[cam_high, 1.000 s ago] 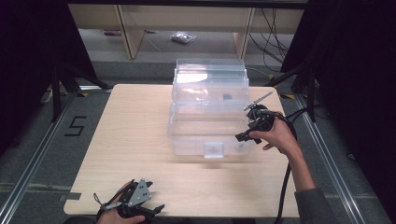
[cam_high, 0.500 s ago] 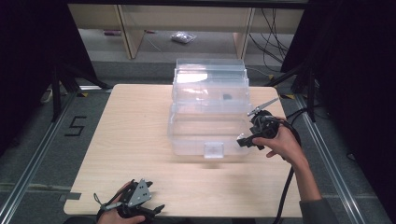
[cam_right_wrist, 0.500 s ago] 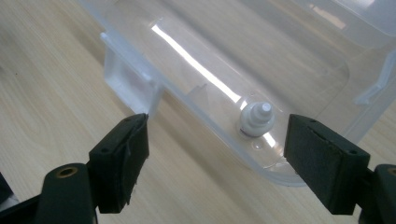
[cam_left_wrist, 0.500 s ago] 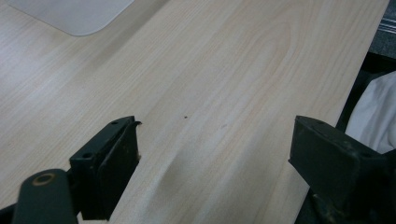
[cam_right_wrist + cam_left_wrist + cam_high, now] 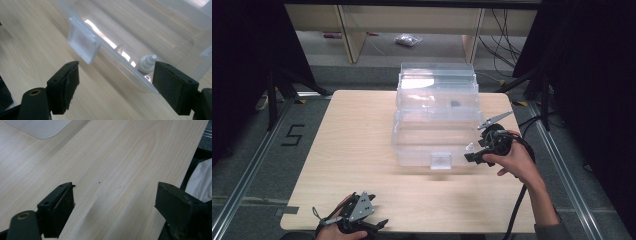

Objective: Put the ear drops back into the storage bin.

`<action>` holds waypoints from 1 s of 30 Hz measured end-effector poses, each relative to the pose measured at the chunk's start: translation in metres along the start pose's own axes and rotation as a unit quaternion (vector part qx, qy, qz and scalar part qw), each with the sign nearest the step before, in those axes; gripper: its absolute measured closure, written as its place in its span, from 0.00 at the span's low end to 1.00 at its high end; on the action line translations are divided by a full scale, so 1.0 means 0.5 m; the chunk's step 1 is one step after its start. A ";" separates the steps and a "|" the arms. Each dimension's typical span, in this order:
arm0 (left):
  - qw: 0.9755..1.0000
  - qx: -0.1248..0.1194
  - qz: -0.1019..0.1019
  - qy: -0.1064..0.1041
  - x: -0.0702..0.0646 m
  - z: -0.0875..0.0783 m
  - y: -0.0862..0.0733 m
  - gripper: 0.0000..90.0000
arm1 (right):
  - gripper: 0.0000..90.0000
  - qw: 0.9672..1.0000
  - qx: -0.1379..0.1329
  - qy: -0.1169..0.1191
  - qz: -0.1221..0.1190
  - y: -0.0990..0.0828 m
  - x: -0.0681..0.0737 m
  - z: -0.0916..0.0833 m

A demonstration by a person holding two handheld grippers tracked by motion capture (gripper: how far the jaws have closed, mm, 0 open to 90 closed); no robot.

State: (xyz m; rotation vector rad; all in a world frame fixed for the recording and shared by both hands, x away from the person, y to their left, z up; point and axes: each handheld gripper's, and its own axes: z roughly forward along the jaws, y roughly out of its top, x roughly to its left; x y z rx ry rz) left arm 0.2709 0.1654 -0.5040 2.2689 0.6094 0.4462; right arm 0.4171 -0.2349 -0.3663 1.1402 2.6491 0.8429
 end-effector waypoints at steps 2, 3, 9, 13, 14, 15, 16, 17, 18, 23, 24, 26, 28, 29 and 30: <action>1.000 0.004 0.001 -0.001 0.001 0.000 0.000 0.17 | 0.24 1.000 -0.003 -0.001 -0.002 -0.005 0.009 0.002; 1.000 0.003 0.001 -0.001 0.000 0.001 0.001 0.17 | 0.24 1.000 -0.007 0.001 -0.003 -0.007 0.014 0.003; 1.000 0.000 0.000 0.000 0.000 0.000 0.000 0.17 | 0.23 0.999 -0.033 0.008 -0.010 -0.024 0.031 -0.001; 1.000 0.003 0.001 -0.001 0.000 0.000 0.001 0.17 | 0.23 0.998 -0.053 0.011 -0.024 -0.039 0.047 0.000; 1.000 0.003 0.001 -0.001 0.000 0.000 0.001 0.17 | 0.23 0.998 -0.053 0.011 -0.024 -0.039 0.047 0.000; 1.000 0.003 0.001 0.000 0.000 0.000 0.000 0.17 | 0.23 0.998 -0.051 0.017 -0.026 -0.047 0.060 0.003; 1.000 0.003 0.001 0.000 0.000 0.000 0.000 0.17 | 0.23 0.998 -0.051 0.017 -0.026 -0.047 0.060 0.003; 1.000 0.003 0.000 0.001 0.001 0.000 0.000 0.17 | 0.23 0.998 -0.056 0.022 -0.031 -0.053 0.069 0.009; 1.000 0.005 -0.007 0.004 0.000 0.002 -0.001 0.17 | 0.23 0.998 -0.056 0.021 -0.031 -0.055 0.072 0.011; 1.000 0.001 0.001 0.001 0.000 0.000 0.000 0.17 | 0.23 0.997 -0.065 0.026 -0.039 -0.065 0.088 0.026; 1.000 -0.001 0.000 0.000 -0.001 -0.001 0.000 0.17 | 0.23 0.997 -0.061 0.028 -0.043 -0.066 0.090 0.029; 1.000 -0.001 0.001 0.000 -0.001 -0.001 0.000 0.17 | 0.23 0.996 -0.068 0.025 -0.052 -0.072 0.094 0.036; 1.000 -0.002 0.000 0.000 -0.001 -0.001 0.001 0.17 | 0.23 0.996 -0.071 0.029 -0.038 -0.075 0.099 0.039; 1.000 -0.001 0.000 -0.001 -0.001 -0.001 0.001 0.17 | 0.23 0.996 -0.070 0.025 -0.040 -0.081 0.101 0.041; 1.000 -0.001 0.000 -0.001 -0.001 -0.001 0.001 0.17 | 0.23 0.996 -0.070 0.025 -0.040 -0.081 0.101 0.041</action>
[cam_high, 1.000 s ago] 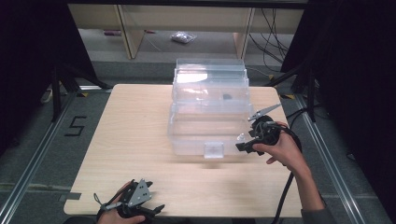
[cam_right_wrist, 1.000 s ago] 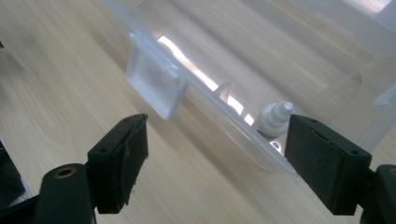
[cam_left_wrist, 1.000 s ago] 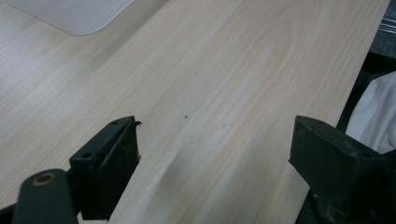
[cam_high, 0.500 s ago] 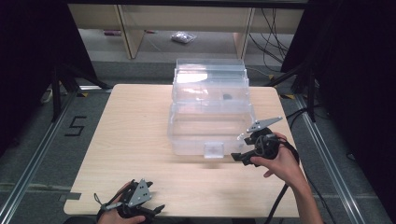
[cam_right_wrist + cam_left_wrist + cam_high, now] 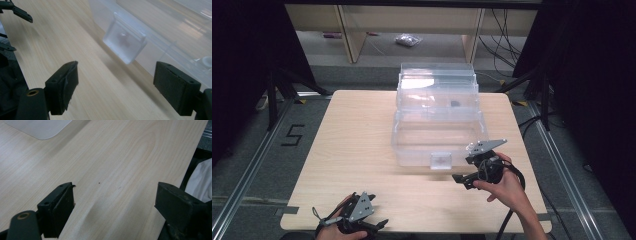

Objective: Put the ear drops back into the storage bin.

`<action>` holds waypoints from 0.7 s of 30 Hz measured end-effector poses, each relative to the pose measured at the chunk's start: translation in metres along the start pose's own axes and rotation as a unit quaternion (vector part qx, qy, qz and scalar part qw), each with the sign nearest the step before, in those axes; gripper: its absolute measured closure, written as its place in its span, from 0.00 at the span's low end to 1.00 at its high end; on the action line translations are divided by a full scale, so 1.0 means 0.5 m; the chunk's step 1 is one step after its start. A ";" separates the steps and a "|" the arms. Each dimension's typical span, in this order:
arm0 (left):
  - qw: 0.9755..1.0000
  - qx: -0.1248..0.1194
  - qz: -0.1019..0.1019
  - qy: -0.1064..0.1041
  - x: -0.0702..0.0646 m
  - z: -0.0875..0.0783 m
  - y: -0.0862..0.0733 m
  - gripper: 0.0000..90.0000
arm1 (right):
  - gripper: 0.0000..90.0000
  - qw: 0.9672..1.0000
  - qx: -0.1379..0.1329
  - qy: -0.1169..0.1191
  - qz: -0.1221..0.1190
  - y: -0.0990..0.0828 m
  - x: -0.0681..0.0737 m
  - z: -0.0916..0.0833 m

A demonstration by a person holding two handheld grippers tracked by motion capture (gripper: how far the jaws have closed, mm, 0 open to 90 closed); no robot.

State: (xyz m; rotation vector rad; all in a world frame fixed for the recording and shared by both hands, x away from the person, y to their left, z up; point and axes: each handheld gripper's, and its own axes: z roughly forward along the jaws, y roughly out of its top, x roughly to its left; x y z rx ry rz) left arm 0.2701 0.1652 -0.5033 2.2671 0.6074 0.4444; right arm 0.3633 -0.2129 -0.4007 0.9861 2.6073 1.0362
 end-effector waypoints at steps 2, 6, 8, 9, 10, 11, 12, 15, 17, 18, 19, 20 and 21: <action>1.000 0.001 0.002 0.000 0.000 0.000 0.000 0.17 | 0.23 1.000 -0.003 0.003 -0.006 -0.006 0.003 0.006; 1.000 0.004 0.006 0.006 0.001 -0.001 0.001 0.17 | 0.24 1.000 -0.016 -0.001 -0.012 -0.017 0.004 0.018; 1.000 0.004 0.006 0.005 0.001 -0.001 0.001 0.17 | 0.24 1.000 -0.020 0.003 -0.009 -0.021 0.008 0.019; 1.000 0.006 0.007 0.000 0.001 -0.003 0.001 0.17 | 0.24 1.000 -0.030 0.001 -0.003 -0.024 0.014 0.023; 1.000 0.006 0.007 0.000 0.001 -0.003 0.001 0.17 | 0.24 1.000 -0.026 0.000 -0.008 -0.025 0.013 0.021; 1.000 0.001 0.003 0.000 0.000 -0.001 0.001 0.17 | 0.24 1.000 -0.026 0.000 -0.008 -0.025 0.013 0.021; 1.000 0.003 0.005 0.002 0.000 -0.002 0.001 0.17 | 0.24 0.999 -0.032 0.001 -0.012 -0.029 0.016 0.027; 1.000 0.002 0.005 0.001 0.000 -0.002 0.001 0.17 | 0.23 1.000 -0.025 0.004 -0.003 -0.036 0.023 0.040; 1.000 0.002 0.005 0.000 0.000 -0.002 0.001 0.17 | 0.23 1.000 -0.027 0.007 -0.003 -0.041 0.020 0.048; 1.000 0.001 0.003 0.000 0.000 -0.002 0.001 0.17 | 0.23 1.000 -0.018 0.011 0.002 -0.043 0.021 0.049; 1.000 0.001 0.004 0.000 0.000 -0.002 0.001 0.17 | 0.24 1.000 -0.025 0.007 -0.005 -0.046 0.019 0.052; 1.000 0.001 0.004 0.000 0.000 -0.002 0.001 0.17 | 0.23 1.000 -0.019 0.007 0.001 -0.048 0.020 0.051; 1.000 0.002 0.005 0.001 0.001 -0.002 0.001 0.17 | 0.23 1.000 -0.019 0.007 0.001 -0.048 0.020 0.051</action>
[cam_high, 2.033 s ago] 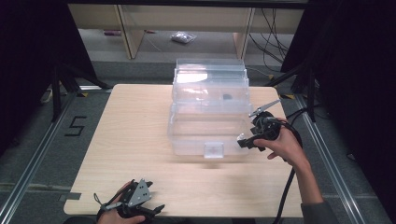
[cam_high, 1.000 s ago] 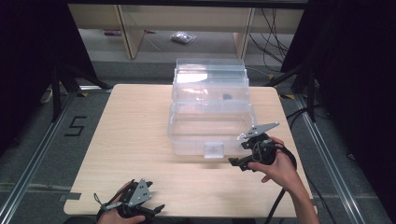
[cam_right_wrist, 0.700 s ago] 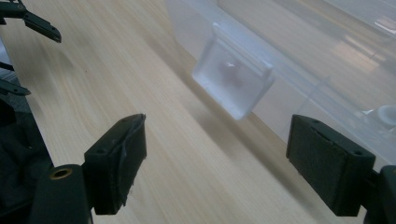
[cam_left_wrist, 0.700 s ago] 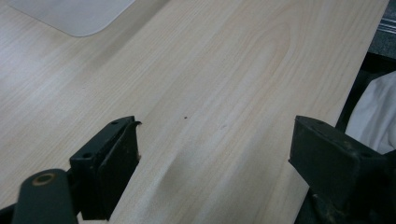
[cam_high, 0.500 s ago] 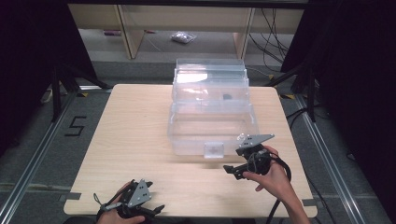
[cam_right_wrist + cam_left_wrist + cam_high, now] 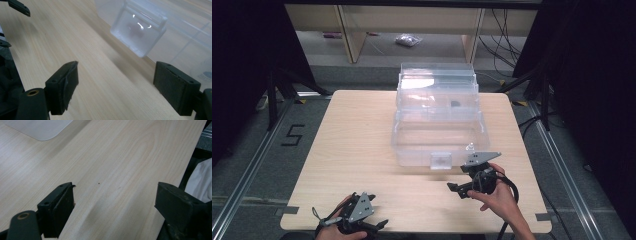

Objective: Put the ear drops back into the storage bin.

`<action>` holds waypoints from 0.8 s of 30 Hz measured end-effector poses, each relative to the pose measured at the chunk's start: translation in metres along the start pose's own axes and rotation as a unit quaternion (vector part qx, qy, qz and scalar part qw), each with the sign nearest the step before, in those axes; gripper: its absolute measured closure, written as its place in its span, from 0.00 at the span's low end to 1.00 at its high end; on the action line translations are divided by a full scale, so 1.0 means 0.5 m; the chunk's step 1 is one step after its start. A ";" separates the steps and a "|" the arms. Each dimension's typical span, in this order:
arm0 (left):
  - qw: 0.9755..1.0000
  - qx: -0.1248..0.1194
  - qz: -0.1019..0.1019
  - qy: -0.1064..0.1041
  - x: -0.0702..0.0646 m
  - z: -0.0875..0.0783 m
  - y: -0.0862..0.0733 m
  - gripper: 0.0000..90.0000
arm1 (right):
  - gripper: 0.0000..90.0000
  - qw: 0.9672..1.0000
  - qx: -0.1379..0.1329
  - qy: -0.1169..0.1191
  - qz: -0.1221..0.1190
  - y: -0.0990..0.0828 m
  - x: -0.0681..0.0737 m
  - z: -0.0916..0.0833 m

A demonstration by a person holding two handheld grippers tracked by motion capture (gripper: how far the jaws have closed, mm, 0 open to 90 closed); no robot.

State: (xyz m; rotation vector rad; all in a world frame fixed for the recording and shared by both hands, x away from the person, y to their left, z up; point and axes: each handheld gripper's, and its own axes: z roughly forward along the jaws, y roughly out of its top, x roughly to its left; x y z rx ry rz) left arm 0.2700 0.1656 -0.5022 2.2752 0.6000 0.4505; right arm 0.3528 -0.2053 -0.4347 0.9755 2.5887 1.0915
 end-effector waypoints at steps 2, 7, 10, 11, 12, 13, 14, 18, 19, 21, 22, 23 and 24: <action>1.000 0.000 0.001 0.000 0.000 0.000 0.000 0.17 | 0.23 1.000 -0.006 0.007 -0.010 -0.006 -0.002 0.007; 1.000 0.000 0.000 0.000 0.000 0.000 0.000 0.17 | 0.22 1.000 -0.001 0.007 0.006 -0.022 0.004 0.014; 1.000 0.001 0.000 0.000 0.000 0.001 0.000 0.17 | 0.23 1.000 0.000 0.006 0.013 -0.030 0.005 0.020; 1.000 0.003 0.004 0.002 0.001 0.001 0.000 0.17 | 0.22 1.000 0.007 0.006 0.020 -0.033 0.007 0.019; 1.000 0.001 0.001 0.003 0.000 0.002 0.000 0.17 | 0.23 1.000 0.003 0.010 0.022 -0.042 0.004 0.024; 1.000 0.001 0.001 0.003 0.000 0.002 0.000 0.17 | 0.23 1.000 0.003 0.010 0.022 -0.042 0.004 0.024; 1.000 0.000 0.000 -0.001 0.000 0.001 0.000 0.17 | 0.23 1.000 0.002 0.008 0.017 -0.048 0.003 0.022; 1.000 0.003 0.003 0.005 0.000 0.001 0.000 0.17 | 0.23 1.000 -0.002 0.012 0.023 -0.055 0.005 0.016; 1.000 0.003 0.003 0.005 0.000 0.001 0.000 0.17 | 0.23 1.000 -0.005 0.010 0.021 -0.056 0.005 0.017; 1.000 0.002 0.002 0.005 0.001 0.001 0.000 0.17 | 0.23 1.000 -0.005 0.008 0.024 -0.059 0.007 0.016; 1.000 0.001 -0.001 0.001 0.000 0.001 0.000 0.17 | 0.23 0.999 -0.014 0.010 0.031 -0.063 0.011 0.019; 1.000 0.001 -0.001 0.000 0.000 0.001 0.000 0.17 | 0.22 1.000 -0.006 0.012 0.027 -0.064 0.011 0.016; 1.000 0.004 0.003 0.003 0.001 0.001 0.000 0.17 | 0.22 0.999 -0.006 0.010 0.031 -0.067 0.014 0.015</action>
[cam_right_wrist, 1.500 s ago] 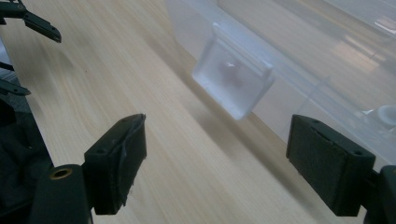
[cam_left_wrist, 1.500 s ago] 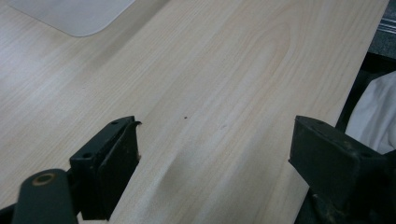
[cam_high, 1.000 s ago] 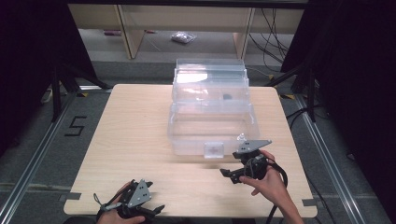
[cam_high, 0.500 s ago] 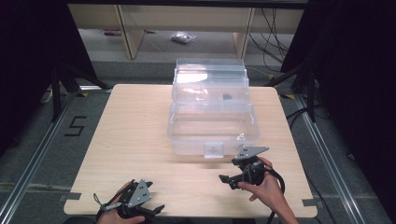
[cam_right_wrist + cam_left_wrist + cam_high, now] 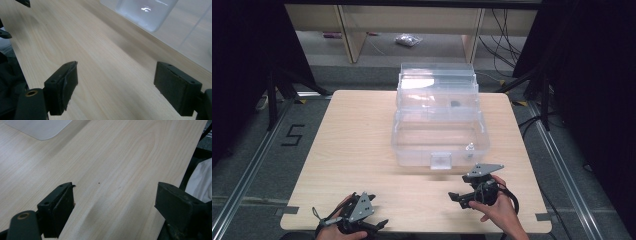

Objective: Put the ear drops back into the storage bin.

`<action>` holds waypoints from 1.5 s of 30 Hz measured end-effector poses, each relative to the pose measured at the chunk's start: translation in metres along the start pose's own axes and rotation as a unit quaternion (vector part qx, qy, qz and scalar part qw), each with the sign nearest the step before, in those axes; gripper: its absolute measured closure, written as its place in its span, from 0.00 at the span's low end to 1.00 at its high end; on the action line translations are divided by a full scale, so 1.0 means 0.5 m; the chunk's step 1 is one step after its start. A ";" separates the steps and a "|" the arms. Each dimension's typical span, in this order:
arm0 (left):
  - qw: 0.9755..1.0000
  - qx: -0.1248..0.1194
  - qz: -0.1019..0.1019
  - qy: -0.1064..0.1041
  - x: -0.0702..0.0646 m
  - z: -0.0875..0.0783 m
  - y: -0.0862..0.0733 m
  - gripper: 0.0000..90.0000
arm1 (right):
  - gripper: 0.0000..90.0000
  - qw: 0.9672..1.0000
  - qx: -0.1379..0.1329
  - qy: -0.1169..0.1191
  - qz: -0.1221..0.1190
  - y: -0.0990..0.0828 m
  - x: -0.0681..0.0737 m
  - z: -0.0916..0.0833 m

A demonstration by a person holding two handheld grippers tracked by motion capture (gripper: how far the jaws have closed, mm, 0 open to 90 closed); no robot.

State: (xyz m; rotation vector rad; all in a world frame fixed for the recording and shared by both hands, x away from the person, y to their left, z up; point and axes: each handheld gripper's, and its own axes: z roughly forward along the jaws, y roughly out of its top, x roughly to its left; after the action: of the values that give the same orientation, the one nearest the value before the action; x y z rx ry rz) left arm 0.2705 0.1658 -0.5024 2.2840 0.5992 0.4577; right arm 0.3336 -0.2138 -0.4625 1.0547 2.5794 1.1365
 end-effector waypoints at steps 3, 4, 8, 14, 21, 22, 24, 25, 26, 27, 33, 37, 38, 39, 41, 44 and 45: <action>1.000 -0.001 -0.001 0.002 -0.001 0.001 0.000 0.17 | 0.22 1.000 -0.001 -0.003 -0.005 -0.009 0.004 -0.003; 1.000 -0.001 -0.001 0.002 -0.001 0.001 0.000 0.17 | 0.22 1.000 -0.001 -0.003 -0.005 -0.009 0.004 -0.003; 1.000 -0.001 -0.001 0.002 0.000 0.001 0.000 0.17 | 0.22 1.000 -0.006 -0.004 0.004 -0.019 0.012 -0.010; 1.000 -0.002 -0.001 0.003 0.000 0.001 0.000 0.17 | 0.22 1.000 -0.016 -0.009 -0.004 -0.031 0.010 -0.017; 1.000 -0.001 0.000 0.001 0.000 0.001 0.000 0.17 | 0.22 1.000 -0.018 -0.015 0.004 -0.049 0.009 -0.020; 1.000 -0.002 -0.002 0.001 -0.001 0.001 0.000 0.17 | 0.22 1.000 -0.015 -0.016 0.010 -0.052 0.010 -0.022; 1.000 -0.002 -0.003 -0.002 -0.001 0.001 0.000 0.17 | 0.21 1.000 -0.017 -0.012 0.012 -0.058 0.011 -0.026; 1.000 -0.002 -0.003 -0.002 -0.001 0.001 0.000 0.17 | 0.21 1.000 -0.017 -0.012 0.012 -0.058 0.011 -0.026; 1.000 -0.002 -0.003 -0.002 -0.001 0.001 0.000 0.17 | 0.21 1.000 -0.020 -0.013 0.012 -0.062 0.012 -0.028; 1.000 -0.002 -0.003 -0.002 -0.001 0.001 0.000 0.17 | 0.21 1.000 -0.022 -0.015 0.012 -0.063 0.013 -0.028; 1.000 -0.005 -0.005 -0.007 -0.002 0.001 0.000 0.17 | 0.22 0.999 -0.026 -0.014 0.014 -0.074 0.015 -0.037; 1.000 -0.006 -0.003 -0.003 -0.001 0.001 -0.001 0.17 | 0.22 0.999 -0.032 -0.018 0.008 -0.082 0.014 -0.042; 1.000 -0.006 -0.003 -0.003 -0.001 0.001 -0.001 0.17 | 0.22 0.999 -0.032 -0.018 0.008 -0.082 0.014 -0.042; 1.000 -0.006 -0.003 -0.003 -0.001 0.001 -0.001 0.17 | 0.22 0.999 -0.027 -0.015 0.025 -0.085 0.019 -0.044; 1.000 -0.006 -0.002 -0.003 -0.001 0.001 -0.001 0.17 | 0.21 0.999 -0.027 -0.014 0.031 -0.091 0.021 -0.047; 1.000 -0.006 -0.003 -0.003 -0.001 0.001 -0.001 0.17 | 0.21 0.999 -0.022 -0.013 0.044 -0.095 0.024 -0.051; 1.000 -0.006 -0.003 -0.003 -0.001 0.001 -0.001 0.17 | 0.21 0.999 -0.022 -0.013 0.044 -0.095 0.024 -0.051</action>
State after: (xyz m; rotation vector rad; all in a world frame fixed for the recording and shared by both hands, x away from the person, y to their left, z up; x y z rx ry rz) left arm 0.2701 0.1654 -0.5032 2.2708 0.5998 0.4511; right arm 0.2888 -0.2437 -0.4755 1.1750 2.4992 1.1843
